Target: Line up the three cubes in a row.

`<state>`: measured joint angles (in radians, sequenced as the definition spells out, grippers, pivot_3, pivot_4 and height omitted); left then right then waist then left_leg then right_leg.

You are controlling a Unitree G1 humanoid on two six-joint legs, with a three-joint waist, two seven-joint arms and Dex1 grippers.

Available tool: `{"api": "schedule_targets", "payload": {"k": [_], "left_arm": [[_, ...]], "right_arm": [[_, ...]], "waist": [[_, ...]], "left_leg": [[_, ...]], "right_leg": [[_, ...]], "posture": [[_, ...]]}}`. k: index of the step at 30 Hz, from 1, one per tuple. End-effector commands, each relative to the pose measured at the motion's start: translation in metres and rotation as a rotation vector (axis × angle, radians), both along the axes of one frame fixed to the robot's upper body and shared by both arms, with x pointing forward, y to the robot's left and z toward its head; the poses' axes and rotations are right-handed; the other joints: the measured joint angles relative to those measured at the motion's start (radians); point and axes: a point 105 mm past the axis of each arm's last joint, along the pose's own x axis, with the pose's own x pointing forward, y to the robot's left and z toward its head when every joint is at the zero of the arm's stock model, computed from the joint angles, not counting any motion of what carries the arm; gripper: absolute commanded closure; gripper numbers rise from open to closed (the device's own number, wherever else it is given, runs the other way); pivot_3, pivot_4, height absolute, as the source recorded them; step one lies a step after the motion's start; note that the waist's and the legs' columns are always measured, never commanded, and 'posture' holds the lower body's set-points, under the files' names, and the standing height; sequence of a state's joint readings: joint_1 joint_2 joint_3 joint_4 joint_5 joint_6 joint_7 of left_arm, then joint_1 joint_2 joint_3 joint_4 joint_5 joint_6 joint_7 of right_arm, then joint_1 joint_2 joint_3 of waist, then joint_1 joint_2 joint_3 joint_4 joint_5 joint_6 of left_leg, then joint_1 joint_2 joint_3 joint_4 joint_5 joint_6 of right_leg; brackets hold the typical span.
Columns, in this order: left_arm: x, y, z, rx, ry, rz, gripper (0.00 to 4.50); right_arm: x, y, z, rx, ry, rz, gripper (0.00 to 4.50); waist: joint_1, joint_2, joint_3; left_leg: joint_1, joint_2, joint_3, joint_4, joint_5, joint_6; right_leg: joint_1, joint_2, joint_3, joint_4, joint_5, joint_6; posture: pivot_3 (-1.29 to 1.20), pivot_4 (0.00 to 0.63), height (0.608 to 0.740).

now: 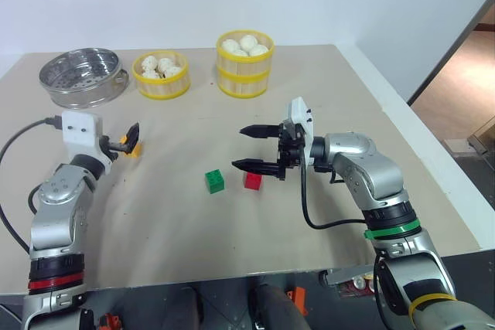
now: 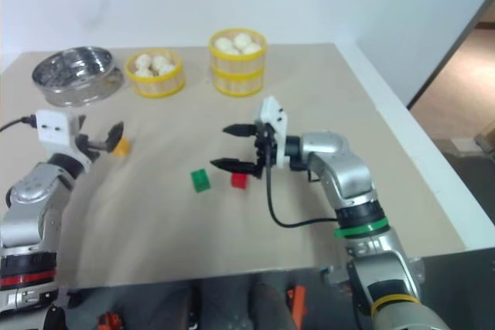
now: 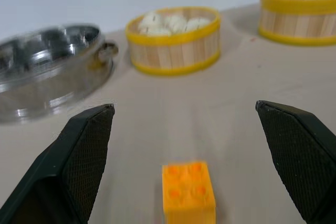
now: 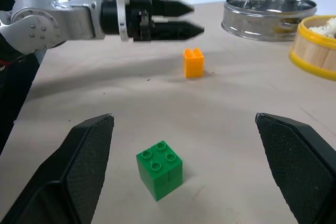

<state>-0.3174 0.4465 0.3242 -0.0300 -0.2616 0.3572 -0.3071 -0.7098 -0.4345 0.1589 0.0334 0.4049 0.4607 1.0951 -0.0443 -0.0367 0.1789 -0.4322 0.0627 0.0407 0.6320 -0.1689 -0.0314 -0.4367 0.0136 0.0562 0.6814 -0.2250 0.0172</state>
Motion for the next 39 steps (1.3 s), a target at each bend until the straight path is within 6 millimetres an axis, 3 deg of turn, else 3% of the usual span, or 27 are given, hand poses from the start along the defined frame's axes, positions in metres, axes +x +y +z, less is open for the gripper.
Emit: {"api": "schedule_targets", "payload": {"k": [1,12,15,22,29,32,34,39], "left_arm": [[0.001,0.009,-0.005,-0.036,0.024,0.049,0.02],[0.013,0.006,-0.031,-0.057,0.156,0.036,0.02],[0.017,0.011,-0.033,-0.064,0.164,0.075,0.8],[0.023,0.013,-0.036,-0.054,0.173,0.082,3.17],[0.02,0.007,-0.034,-0.055,0.156,0.024,3.18],[0.004,-0.024,-0.017,-0.019,0.081,-0.234,3.18],[-0.011,-0.038,-0.018,0.072,0.084,-0.385,3.18],[-0.039,-0.047,-0.017,0.188,0.126,-0.69,3.18]], "right_arm": [[-0.003,0.0,0.005,-0.017,-0.06,0.02,0.0],[-0.002,-0.004,0.002,-0.04,-0.086,0.006,0.0],[-0.003,-0.005,0.001,-0.042,-0.088,0.004,0.0],[-0.003,-0.005,0.0,-0.046,-0.094,0.002,0.0],[-0.003,-0.006,0.001,-0.054,-0.102,0.004,0.0],[-0.003,-0.006,0.002,-0.056,-0.109,0.007,0.0],[-0.002,-0.006,0.002,-0.056,-0.111,0.008,0.0],[-0.001,-0.006,0.003,-0.062,-0.115,0.015,0.0]], "waist": [[0.0,0.0,0.0],[0.0,0.0,0.0],[0.0,0.0,0.0],[0.0,0.0,0.0],[0.0,0.0,0.0],[-0.001,0.0,0.0],[-0.002,0.0,0.0],[-0.001,0.0,0.0]], "left_leg": [[0.0,0.0,0.0,0.0,0.0,0.0],[0.0,0.0,0.0,0.0,0.0,0.0],[0.0,0.0,0.0,0.0,0.0,0.0],[0.0,0.0,0.0,0.0,0.0,0.0],[0.0,0.0,0.0,0.0,0.0,0.0],[0.0,0.0,0.0,0.0,0.0,0.0],[-0.001,0.0,0.001,-0.001,0.0,0.0],[-0.001,0.0,0.001,-0.004,0.0,0.0]], "right_leg": [[0.0,0.0,0.0,0.0,0.0,0.0],[0.0,0.0,0.0,0.0,0.0,0.0],[0.0,0.0,0.0,0.0,0.0,0.0],[0.0,0.0,0.0,0.0,0.0,0.0],[0.0,0.0,0.0,0.0,0.0,0.0],[0.0,0.0,0.0,0.0,0.0,0.0],[-0.002,0.0,0.0,-0.001,0.0,-0.001],[-0.003,0.0,0.0,0.0,-0.002,-0.003]], "posture": [[0.0,0.15,0.74],[0.0,0.15,0.74],[0.0,0.15,0.74],[0.0,0.15,0.74],[0.0,0.15,0.74],[0.0,0.15,0.74],[0.0,0.15,0.74],[0.0,0.15,0.74]]}}
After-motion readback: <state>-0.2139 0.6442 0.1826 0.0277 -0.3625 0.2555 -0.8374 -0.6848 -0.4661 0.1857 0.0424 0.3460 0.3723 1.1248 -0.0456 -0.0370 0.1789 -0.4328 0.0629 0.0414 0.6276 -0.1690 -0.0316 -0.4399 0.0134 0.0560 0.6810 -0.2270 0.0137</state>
